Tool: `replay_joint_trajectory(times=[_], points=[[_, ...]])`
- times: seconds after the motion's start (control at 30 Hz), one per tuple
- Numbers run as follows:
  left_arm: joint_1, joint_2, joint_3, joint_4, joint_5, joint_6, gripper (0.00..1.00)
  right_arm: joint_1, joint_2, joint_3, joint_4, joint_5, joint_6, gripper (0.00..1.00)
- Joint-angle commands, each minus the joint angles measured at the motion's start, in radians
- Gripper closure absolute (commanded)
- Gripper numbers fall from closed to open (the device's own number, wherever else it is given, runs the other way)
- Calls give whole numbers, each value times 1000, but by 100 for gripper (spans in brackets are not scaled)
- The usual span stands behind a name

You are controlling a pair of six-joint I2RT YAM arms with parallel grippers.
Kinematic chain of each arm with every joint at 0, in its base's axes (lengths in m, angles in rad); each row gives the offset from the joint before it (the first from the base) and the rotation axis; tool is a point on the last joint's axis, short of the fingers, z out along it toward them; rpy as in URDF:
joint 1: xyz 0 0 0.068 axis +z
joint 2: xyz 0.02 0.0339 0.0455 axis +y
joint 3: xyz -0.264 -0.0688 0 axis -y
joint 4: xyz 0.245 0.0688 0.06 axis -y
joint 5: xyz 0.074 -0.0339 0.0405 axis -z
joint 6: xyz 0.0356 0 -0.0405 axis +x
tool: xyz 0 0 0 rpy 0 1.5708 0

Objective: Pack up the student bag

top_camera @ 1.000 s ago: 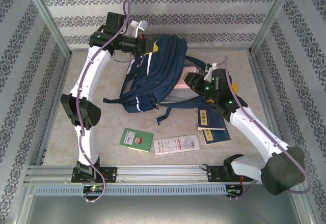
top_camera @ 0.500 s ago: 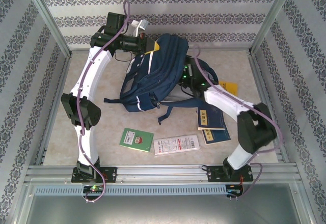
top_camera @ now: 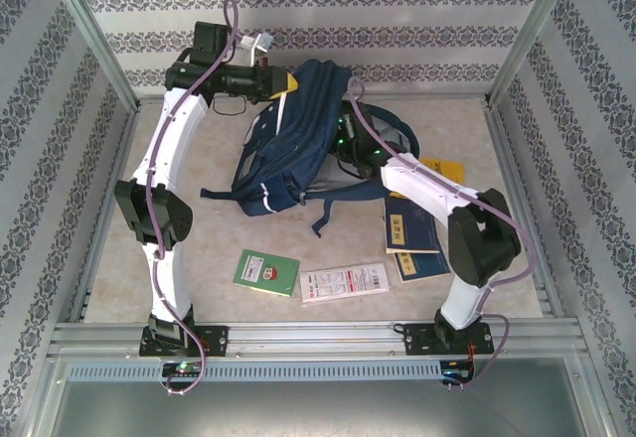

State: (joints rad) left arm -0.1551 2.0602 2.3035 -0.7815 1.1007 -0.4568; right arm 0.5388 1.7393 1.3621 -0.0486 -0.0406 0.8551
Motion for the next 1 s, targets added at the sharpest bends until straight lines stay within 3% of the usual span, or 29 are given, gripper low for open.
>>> replay_joint_trajectory(times=[0.0,0.4,0.77,0.97], points=[[44,-14,52,114,-13,-8,100,-6,-132,-9,-63,27,-158,4],[53,58,62,-54,-183,87,100,4,-494,-233,-135,-8,-289,8],[-48,184,94,-154,-333,134,99,64,-640,-423,-293,-118,-342,11],[-73,184,98,-210,-458,141,75,105,-622,-418,-382,-139,-378,13]])
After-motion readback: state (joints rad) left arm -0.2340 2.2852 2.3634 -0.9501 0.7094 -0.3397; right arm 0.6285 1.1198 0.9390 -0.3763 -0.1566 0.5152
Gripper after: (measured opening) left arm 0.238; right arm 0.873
